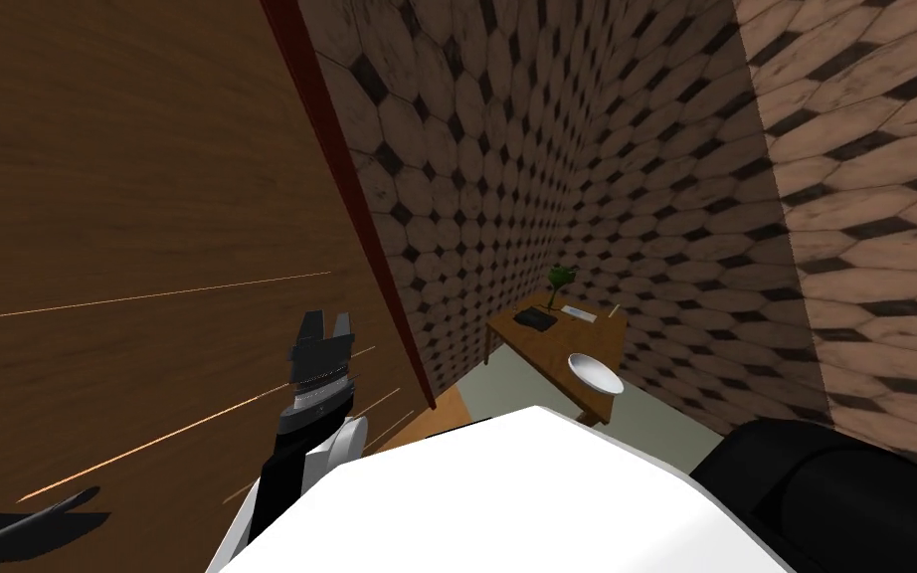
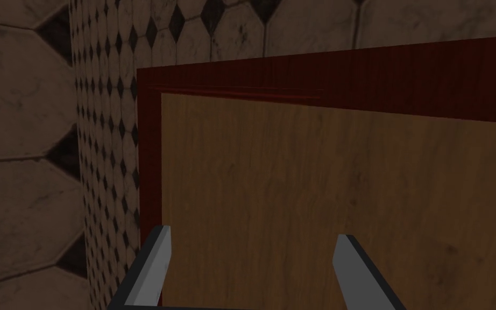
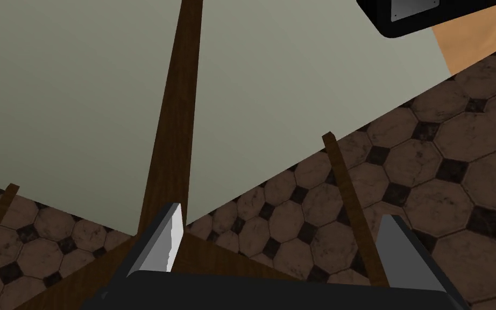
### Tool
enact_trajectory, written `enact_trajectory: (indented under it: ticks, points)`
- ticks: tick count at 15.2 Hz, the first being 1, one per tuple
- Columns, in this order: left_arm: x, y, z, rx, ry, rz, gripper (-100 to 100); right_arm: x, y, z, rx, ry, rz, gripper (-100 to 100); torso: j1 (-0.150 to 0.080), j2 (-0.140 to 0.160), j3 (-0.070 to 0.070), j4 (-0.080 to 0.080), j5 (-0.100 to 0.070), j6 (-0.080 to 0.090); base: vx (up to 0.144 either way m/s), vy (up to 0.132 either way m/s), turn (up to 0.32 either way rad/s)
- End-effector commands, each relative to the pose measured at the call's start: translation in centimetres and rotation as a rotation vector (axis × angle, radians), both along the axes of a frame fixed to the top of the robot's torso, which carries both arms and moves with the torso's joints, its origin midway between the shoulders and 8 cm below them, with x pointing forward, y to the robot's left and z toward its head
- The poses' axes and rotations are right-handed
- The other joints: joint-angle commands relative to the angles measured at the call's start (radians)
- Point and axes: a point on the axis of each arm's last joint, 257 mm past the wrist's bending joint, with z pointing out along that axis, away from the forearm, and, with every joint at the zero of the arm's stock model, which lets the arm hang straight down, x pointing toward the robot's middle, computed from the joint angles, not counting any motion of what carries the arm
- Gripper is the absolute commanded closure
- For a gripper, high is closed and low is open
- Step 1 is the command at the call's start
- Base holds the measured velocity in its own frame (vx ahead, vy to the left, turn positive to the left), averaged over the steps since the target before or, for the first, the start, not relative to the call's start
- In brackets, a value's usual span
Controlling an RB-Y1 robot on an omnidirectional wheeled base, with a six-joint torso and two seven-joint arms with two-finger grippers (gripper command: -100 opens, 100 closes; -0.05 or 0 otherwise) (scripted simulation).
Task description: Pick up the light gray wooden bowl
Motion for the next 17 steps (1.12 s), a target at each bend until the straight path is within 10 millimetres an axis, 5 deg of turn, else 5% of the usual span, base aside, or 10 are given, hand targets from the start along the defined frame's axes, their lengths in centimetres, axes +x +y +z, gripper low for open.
enact_trajectory:
  ticks: [1,2,5,7,9,10,12,17]
  points:
    - [0.0,0.0,0.0,0.000,0.000,0.000,0,-1.0,-1.6,0.3,-0.030,0.024,0.002,-100,0.000,0.000,0.000,0.000,0.000,0.000,0.051,0.007,0.069]
    - [0.0,0.0,0.0,0.000,0.000,0.000,0,-2.5,-4.3,1.1,-0.085,0.066,0.025,-100,0.000,0.000,0.000,0.000,0.000,0.001,0.053,0.012,0.169]
    - [0.0,0.0,0.0,0.000,0.000,0.000,0,-3.0,-4.8,1.1,-0.094,0.074,0.020,-100,0.000,0.001,0.000,0.000,0.000,0.001,0.045,0.002,0.095]
    - [0.0,0.0,0.0,0.000,0.000,0.000,0,-5.6,-9.6,3.1,-0.192,0.151,0.062,-100,0.000,0.001,0.001,0.000,0.000,0.000,0.062,0.007,0.244]
    - [0.0,0.0,0.0,0.000,0.000,0.000,0,-6.2,-10.4,3.3,-0.208,0.163,0.054,-100,0.000,-0.002,-0.001,0.000,0.000,0.000,0.086,-0.008,0.192]
    - [0.0,0.0,0.0,0.000,0.000,0.000,0,-7.5,-12.8,4.5,-0.256,0.200,0.069,-100,-0.001,-0.001,-0.001,0.000,0.000,0.001,0.078,-0.017,0.140]
    - [0.0,0.0,0.0,0.000,0.000,0.000,0,-6.8,-11.9,4.2,-0.238,0.187,0.078,-100,-0.001,-0.001,-0.001,0.000,-0.001,0.000,0.058,-0.014,0.110]
    - [0.0,0.0,0.0,0.000,0.000,0.000,0,-9.4,-16.3,6.6,-0.329,0.261,0.096,-100,0.000,0.001,0.001,0.000,0.000,0.001,0.040,-0.004,0.099]
